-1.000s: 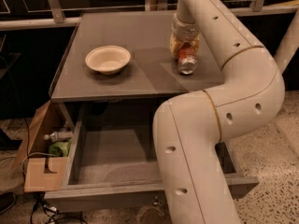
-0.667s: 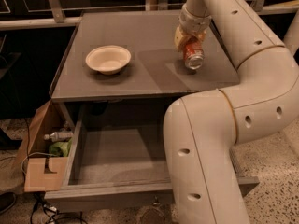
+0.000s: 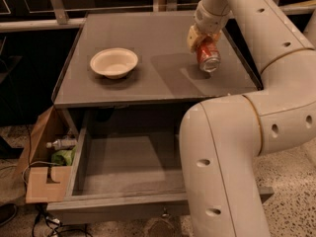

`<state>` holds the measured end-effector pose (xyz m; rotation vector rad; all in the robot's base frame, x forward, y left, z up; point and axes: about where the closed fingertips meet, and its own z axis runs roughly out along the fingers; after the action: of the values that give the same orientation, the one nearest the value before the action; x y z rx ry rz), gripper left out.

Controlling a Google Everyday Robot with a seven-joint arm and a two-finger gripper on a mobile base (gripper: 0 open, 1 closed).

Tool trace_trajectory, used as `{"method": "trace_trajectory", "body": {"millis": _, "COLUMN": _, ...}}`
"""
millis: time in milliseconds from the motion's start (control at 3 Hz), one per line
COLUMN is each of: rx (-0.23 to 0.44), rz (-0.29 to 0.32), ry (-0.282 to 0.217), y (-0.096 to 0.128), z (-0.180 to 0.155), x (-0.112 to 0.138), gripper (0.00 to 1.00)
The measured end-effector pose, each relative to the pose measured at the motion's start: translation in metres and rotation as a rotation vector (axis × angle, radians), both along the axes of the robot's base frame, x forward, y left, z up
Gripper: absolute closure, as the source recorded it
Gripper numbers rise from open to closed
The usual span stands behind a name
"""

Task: Place coke can into top drawer

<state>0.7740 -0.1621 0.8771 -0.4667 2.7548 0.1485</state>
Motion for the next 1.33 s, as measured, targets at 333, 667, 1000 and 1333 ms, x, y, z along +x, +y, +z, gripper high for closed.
{"method": "trace_trajectory", "body": {"millis": 333, "rx": 0.002, "rz": 0.042, "ry": 0.002, "y": 0.001, "z": 0.012, "x": -0.011, "gripper": 1.00}}
{"method": "trace_trajectory", "body": {"millis": 667, "rx": 0.021, "rz": 0.080, "ry": 0.017, "y": 0.000, "z": 0.028, "x": -0.030, "gripper": 1.00}}
{"method": "trace_trajectory", "body": {"millis": 1000, "rx": 0.058, "rz": 0.112, "ry": 0.006, "y": -0.001, "z": 0.042, "x": -0.044, "gripper": 1.00}}
{"method": "trace_trajectory", "body": {"millis": 1333, "rx": 0.055, "rz": 0.118, "ry": -0.002, "y": 0.001, "z": 0.040, "x": -0.040, "gripper": 1.00}}
